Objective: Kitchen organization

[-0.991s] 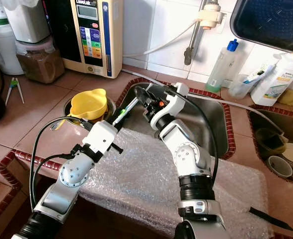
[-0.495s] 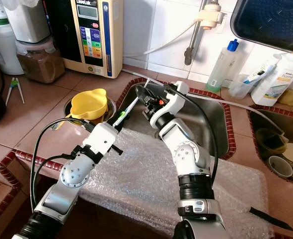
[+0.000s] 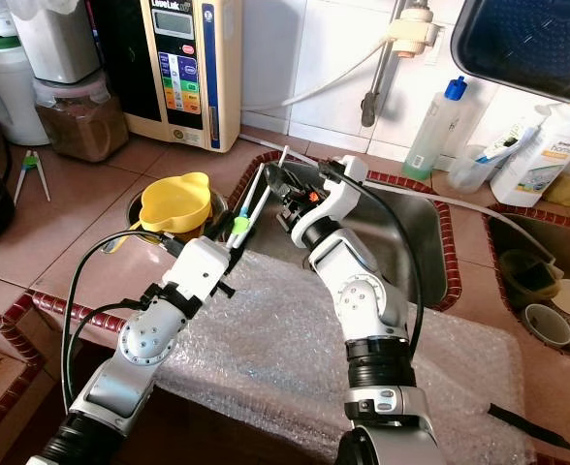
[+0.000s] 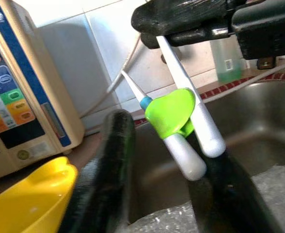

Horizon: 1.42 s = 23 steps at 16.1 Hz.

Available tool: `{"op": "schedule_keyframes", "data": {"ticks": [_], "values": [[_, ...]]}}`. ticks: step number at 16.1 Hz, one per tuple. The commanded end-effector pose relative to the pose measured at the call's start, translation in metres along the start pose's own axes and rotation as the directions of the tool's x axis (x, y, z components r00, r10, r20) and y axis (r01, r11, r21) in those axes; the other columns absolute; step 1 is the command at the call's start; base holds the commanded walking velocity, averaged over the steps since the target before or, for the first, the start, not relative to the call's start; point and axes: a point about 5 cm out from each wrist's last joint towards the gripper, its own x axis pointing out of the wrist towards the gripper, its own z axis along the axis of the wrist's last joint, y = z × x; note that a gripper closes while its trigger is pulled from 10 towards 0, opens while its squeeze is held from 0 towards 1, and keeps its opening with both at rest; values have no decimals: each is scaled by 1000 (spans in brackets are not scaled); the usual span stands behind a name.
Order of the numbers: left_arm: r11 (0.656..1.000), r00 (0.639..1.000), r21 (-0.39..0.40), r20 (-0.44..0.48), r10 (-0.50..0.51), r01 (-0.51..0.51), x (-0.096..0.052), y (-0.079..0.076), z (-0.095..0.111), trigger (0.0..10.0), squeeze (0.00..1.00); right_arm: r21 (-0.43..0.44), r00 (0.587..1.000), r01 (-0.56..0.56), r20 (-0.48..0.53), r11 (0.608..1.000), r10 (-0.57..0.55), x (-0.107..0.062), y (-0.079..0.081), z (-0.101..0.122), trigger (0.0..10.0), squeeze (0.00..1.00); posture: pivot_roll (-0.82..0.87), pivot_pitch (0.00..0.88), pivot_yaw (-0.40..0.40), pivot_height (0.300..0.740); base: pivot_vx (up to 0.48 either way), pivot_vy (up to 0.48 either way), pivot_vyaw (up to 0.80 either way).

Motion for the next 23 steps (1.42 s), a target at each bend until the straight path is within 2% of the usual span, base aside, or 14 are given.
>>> {"op": "schedule_keyframes", "data": {"ticks": [1, 5, 6, 7, 8, 9, 12, 14, 15, 17, 19, 22, 23], "values": [[1000, 997, -10, 75, -8, 9, 7, 4, 15, 10000, 1000, -67, 992, 124, 38, 990, -122, -6, -19, 10, 0, 0, 5, 0, -86, 740, 0, 0, 0], [995, 992, -43, 82, -91, 95, 9, 1, 23, 10000, 1000, -143, 980, 164, 133, 976, -146, -2, -24, 40, 0, 0, 16, 0, -80, 740, 0, 0, 0], [991, 991, -60, 71, -112, 117, 9, 1, 23, 10000, 1000, -194, 980, 167, 141, 967, -141, -1, -26, 46, 0, 0, 19, 0, -80, 740, 0, 0, 0], [987, 992, -108, 49, -116, 121, 8, 1, 21, 10000, 1000, -265, 983, 164, 126, 950, -135, -2, -30, 49, 0, 0, 25, 0, -78, 740, 0, 0, 0], [974, 995, -204, 18, -100, 102, 8, 4, 19, 10000, 1000, -323, 986, 160, 104, 933, -133, -3, -38, 53, 0, 0, 30, 0, -73, 740, 0, 0, 0], [970, 995, -221, 11, -103, 103, 8, 5, 19, 10000, 1000, -347, 986, 165, 96, 923, -140, -3, -42, 56, 0, 0, 33, 0, -69, 740, 0, 0, 0], [955, 994, -283, -41, -101, 85, 5, 14, 14, 10000, 1000, -533, 982, 168, 17, 829, -188, -12, -69, 70, 0, 0, 36, 0, -48, 740, 0, 0, 0], [947, 992, -312, -73, -100, 73, 3, 21, 11, 10000, 1000, -630, 975, 137, -49, 764, -216, -17, -80, 66, 0, 0, 36, 0, -43, 740, 0, 0, 0], [936, 983, -330, -95, -158, 118, 1, 21, 9, 10000, 1000, -679, 967, 99, -107, 727, -231, -21, -87, 60, 0, 0, 42, 0, -42, 740, 0, 0, 0], [936, 976, -321, -106, -188, 145, 0, 21, 9, 10000, 1000, -700, 960, 69, -149, 711, -239, -23, -92, 54, 0, 0, 45, 0, -38, 740, 0, 0, 0], [923, 956, -312, -113, -271, 224, 5, 17, 11, 10000, 1000, -726, 927, 40, -229, 686, -296, -33, -105, 37, 0, 0, 50, 0, -27, 740, 0, 0, 0], [906, 934, -312, -121, -336, 285, 6, 9, 11, 10000, 1000, -762, 900, -6, -286, 647, -328, -40, -112, 20, 0, 0, 48, 0, -11, 740, 0, 0, 0], [912, 937, -302, -125, -325, 276, 6, 9, 10, 10000, 1000, -766, 896, -18, -297, 642, -329, -41, -112, 16, 4863, 467, 42, 0, -4, 740, 0, 0, 0]]}}
